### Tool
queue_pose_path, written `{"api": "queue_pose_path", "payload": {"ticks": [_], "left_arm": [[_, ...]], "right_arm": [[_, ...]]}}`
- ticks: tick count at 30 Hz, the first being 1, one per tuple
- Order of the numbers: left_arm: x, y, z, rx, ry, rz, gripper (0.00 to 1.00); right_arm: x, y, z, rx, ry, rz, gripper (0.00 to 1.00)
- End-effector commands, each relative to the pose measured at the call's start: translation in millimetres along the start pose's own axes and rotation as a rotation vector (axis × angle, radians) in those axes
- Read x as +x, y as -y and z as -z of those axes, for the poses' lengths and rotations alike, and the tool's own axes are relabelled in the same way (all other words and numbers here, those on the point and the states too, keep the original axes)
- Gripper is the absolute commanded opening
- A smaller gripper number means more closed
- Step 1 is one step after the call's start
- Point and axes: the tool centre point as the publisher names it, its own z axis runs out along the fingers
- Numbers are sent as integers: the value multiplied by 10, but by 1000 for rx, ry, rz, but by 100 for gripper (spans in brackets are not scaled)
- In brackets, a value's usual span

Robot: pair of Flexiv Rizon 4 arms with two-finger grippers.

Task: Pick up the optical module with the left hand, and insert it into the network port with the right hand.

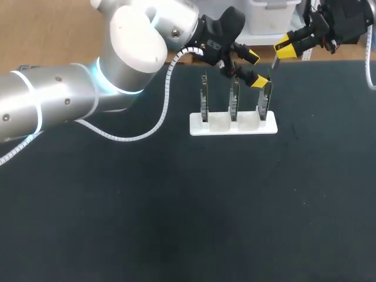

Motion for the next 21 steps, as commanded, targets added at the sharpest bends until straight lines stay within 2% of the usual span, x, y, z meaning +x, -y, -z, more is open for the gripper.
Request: {"api": "queue_pose_path", "payload": {"ticks": [1, 3, 8, 10, 21], "left_arm": [[-12, -20, -5, 7, -7, -1, 100], [-4, -17, -11, 20, 2, 25, 100], [-2, -15, -11, 16, 0, 16, 100], [-11, -9, -8, 18, 7, 11, 100], [-20, -3, -6, 18, 12, 9, 100]], "right_arm": [[-6, -25, 0, 5, -3, 0, 0], [-7, -25, 0, 5, -3, 1, 0], [-16, -26, 0, 2, -8, 4, 0], [-20, -23, -14, 4, -62, 2, 0], [-47, -89, -62, 10, -119, 11, 0]]}}
